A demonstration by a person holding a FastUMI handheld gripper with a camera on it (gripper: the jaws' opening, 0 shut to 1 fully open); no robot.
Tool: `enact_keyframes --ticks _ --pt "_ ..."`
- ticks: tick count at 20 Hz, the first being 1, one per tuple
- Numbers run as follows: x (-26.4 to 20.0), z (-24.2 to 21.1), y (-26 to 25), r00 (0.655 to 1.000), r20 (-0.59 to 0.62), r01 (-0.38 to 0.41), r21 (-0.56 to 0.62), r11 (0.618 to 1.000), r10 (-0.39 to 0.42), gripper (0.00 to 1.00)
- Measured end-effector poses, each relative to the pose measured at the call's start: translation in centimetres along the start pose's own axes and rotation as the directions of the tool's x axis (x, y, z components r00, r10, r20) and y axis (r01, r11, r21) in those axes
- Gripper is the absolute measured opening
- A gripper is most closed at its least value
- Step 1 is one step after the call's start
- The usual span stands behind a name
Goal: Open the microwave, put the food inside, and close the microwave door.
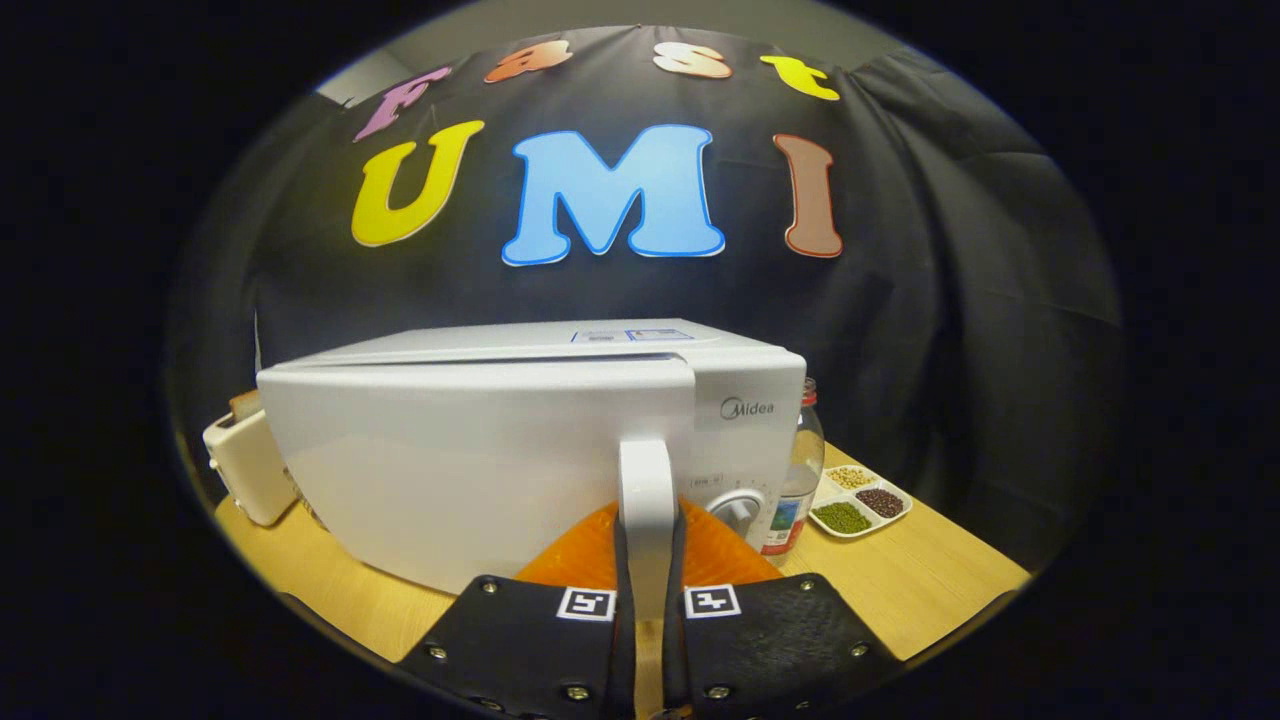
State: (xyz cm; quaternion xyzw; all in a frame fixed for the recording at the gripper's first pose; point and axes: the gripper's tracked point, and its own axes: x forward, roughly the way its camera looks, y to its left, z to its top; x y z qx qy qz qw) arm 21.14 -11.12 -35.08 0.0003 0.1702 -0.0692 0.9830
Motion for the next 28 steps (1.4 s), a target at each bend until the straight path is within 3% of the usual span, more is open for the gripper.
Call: enact_keyframes --ticks 9,16,24,28 --pt "-11.1 -2.3 3.8 0.995 0.015 -0.097 0.011 0.995 0.097 0.11" --pt "-19.6 -3.6 10.8 0.982 0.063 -0.176 -0.037 0.984 0.178 0.10" --pt "-24.9 -4.8 20.0 0.963 0.108 -0.239 -0.082 0.968 0.247 0.10" --pt "-26.3 -4.9 24.0 0.965 0.118 -0.228 -0.060 0.972 0.234 0.10"
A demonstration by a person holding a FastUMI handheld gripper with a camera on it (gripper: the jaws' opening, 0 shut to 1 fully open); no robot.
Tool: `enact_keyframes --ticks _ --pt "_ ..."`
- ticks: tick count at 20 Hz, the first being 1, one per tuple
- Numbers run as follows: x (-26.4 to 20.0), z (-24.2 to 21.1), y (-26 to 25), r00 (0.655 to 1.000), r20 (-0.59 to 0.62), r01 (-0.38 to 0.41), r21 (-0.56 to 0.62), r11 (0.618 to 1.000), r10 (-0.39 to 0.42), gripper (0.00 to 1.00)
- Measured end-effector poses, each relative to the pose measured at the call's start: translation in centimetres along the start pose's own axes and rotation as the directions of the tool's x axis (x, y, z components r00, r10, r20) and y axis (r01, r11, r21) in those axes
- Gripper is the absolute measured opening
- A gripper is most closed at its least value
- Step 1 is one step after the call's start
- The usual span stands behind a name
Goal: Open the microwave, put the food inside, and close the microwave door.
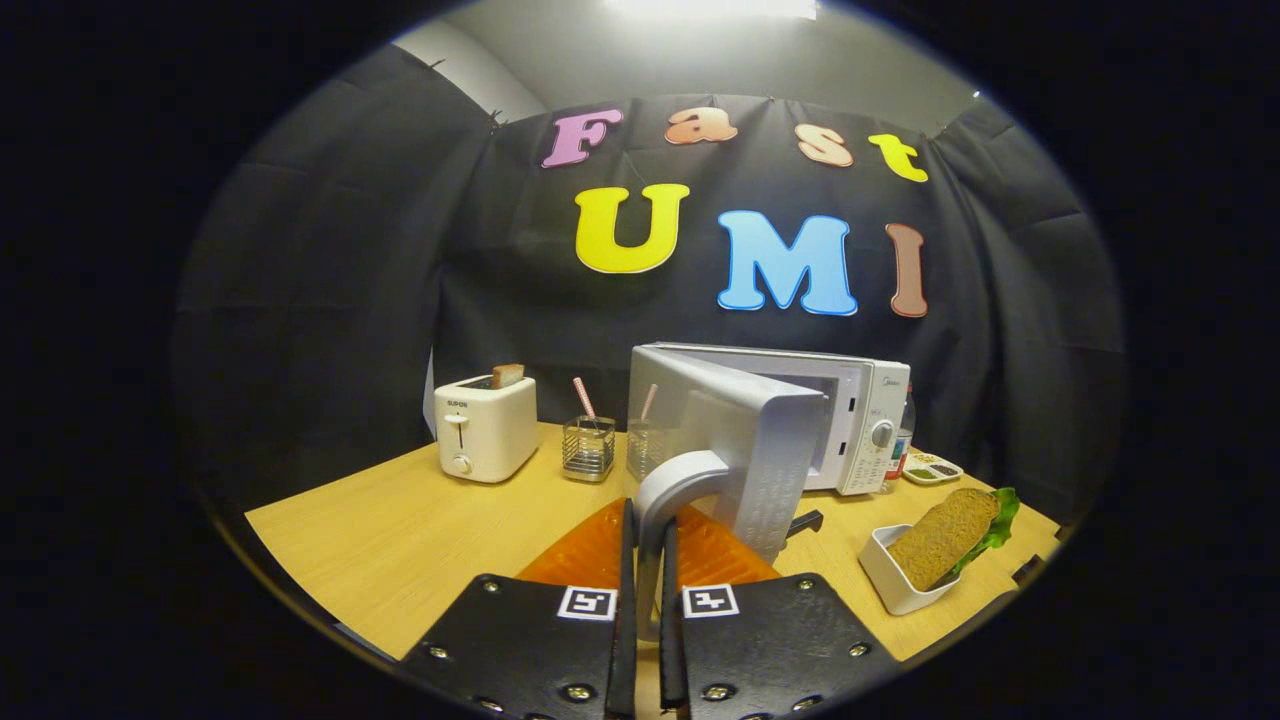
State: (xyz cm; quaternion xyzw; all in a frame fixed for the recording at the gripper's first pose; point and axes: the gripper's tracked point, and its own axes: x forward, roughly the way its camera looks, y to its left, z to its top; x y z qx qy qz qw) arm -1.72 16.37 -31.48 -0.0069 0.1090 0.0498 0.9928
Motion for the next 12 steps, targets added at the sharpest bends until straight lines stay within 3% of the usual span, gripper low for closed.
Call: enact_keyframes --ticks 8,12 --pt "0.6 0.1 4.7 0.992 0.028 0.121 0.033 0.992 -0.122 0.10" --pt "-0.2 -0.7 6.1 0.997 -0.018 0.080 0.054 0.995 -0.079 0.10"
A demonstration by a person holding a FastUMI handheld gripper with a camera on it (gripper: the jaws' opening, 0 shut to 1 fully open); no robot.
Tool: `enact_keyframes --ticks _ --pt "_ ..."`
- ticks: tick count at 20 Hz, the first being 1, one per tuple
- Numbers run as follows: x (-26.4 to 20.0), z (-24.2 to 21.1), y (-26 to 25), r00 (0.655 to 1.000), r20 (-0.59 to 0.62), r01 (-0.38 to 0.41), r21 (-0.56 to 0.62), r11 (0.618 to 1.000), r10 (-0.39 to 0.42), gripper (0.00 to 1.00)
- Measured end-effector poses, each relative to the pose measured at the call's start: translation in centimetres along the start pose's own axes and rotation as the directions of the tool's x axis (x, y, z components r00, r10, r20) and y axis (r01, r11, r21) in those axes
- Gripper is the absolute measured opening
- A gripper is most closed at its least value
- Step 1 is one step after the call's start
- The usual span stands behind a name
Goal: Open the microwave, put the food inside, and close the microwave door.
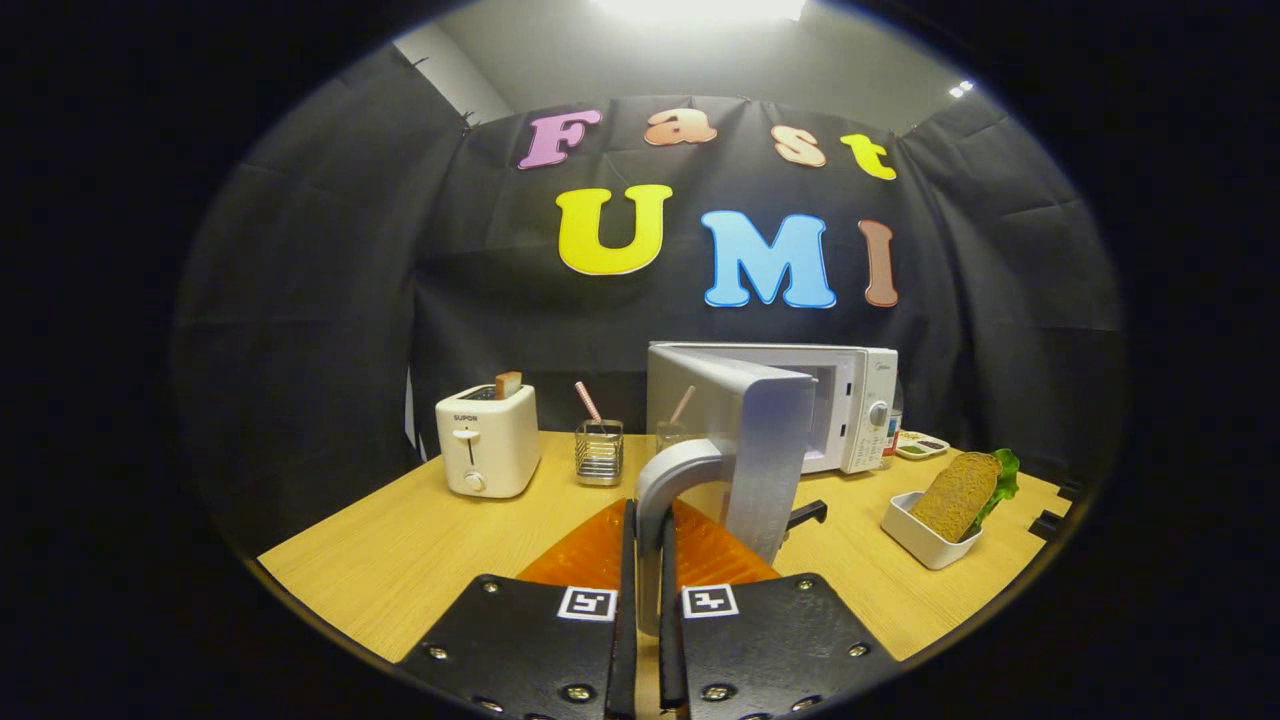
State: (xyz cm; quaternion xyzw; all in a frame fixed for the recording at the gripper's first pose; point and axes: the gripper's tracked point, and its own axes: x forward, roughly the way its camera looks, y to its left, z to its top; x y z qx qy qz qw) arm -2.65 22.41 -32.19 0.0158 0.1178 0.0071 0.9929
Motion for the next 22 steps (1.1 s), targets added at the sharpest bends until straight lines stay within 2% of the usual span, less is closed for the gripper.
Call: enact_keyframes --ticks 2,4,5,8,9,11,12,13,15,19,22 --pt "-1.2 -0.5 0.6 0.999 -0.018 -0.050 -0.014 0.999 0.049 0.10" --pt "-2.7 -0.7 1.7 0.985 -0.025 -0.172 0.016 0.985 0.172 0.09" --pt "-3.4 -0.6 1.5 0.977 -0.023 -0.209 0.028 0.977 0.210 0.09" --pt "-5.1 1.0 -1.8 0.968 0.042 -0.246 0.008 0.969 0.246 0.09" --pt "-5.5 1.6 -3.1 0.966 0.073 -0.248 -0.004 0.969 0.248 0.12" --pt "-6.2 2.5 -6.6 0.965 0.141 -0.217 -0.031 0.976 0.219 0.34" --pt "-6.3 2.9 -8.8 0.969 0.171 -0.175 -0.046 0.983 0.181 0.54" --pt "-6.5 3.3 -11.0 0.970 0.200 -0.125 -0.061 0.990 0.135 0.62" --pt "-6.9 4.0 -14.5 0.964 0.259 -0.047 -0.073 0.996 0.064 0.65" --pt "-6.5 3.1 -19.8 0.963 0.267 0.053 -0.088 0.995 -0.028 0.88" --pt "-5.8 2.0 -24.9 0.961 0.247 0.163 -0.132 0.978 -0.127 0.93"
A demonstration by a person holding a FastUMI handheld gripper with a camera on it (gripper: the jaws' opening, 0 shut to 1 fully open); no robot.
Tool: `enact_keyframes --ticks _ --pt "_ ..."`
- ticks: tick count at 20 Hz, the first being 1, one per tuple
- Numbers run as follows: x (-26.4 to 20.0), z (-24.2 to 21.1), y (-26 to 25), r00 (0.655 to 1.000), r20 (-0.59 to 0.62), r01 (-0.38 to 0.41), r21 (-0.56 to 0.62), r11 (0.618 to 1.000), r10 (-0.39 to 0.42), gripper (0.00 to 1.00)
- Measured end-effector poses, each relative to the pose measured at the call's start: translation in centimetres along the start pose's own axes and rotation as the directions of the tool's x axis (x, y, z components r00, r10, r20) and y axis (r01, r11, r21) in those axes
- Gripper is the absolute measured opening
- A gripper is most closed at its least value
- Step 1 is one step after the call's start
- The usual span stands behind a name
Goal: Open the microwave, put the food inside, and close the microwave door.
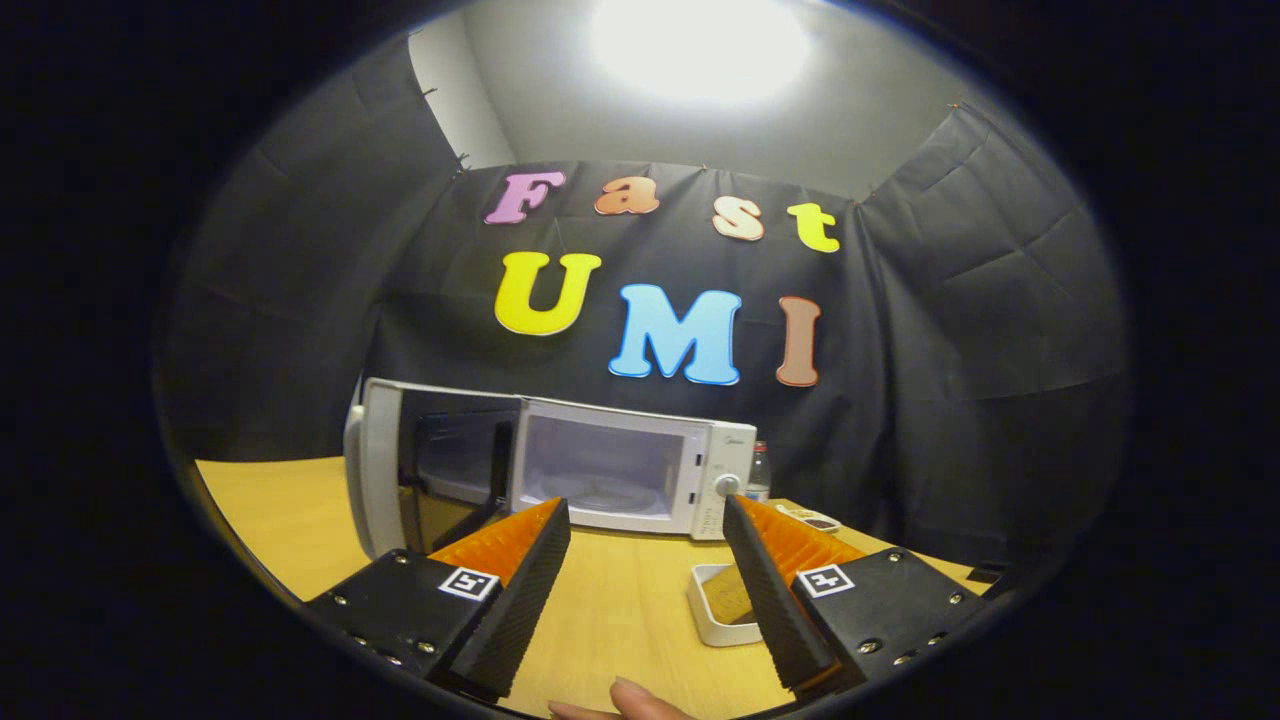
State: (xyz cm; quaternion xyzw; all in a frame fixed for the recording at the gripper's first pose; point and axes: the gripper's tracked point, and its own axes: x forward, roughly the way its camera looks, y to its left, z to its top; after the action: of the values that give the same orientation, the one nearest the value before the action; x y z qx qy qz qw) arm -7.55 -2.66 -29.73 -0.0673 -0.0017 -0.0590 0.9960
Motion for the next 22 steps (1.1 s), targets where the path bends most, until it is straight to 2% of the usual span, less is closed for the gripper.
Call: enact_keyframes --ticks 6,9,14,17,21,22 --pt "1.6 -4.2 -8.1 0.985 -0.095 0.147 0.041 0.988 -0.143 0.93" --pt "2.8 -7.1 -10.5 0.972 -0.175 0.173 0.100 0.980 -0.154 0.93" --pt "4.9 -11.6 -11.7 0.949 -0.303 0.175 0.285 0.943 -0.084 0.95" --pt "5.9 -12.8 -12.2 0.941 -0.331 0.187 0.313 0.931 -0.077 0.94" --pt "8.0 -14.6 -11.2 0.926 -0.378 0.161 0.390 0.907 -0.002 0.94" --pt "8.2 -14.5 -10.9 0.926 -0.378 0.153 0.406 0.901 0.013 0.86"
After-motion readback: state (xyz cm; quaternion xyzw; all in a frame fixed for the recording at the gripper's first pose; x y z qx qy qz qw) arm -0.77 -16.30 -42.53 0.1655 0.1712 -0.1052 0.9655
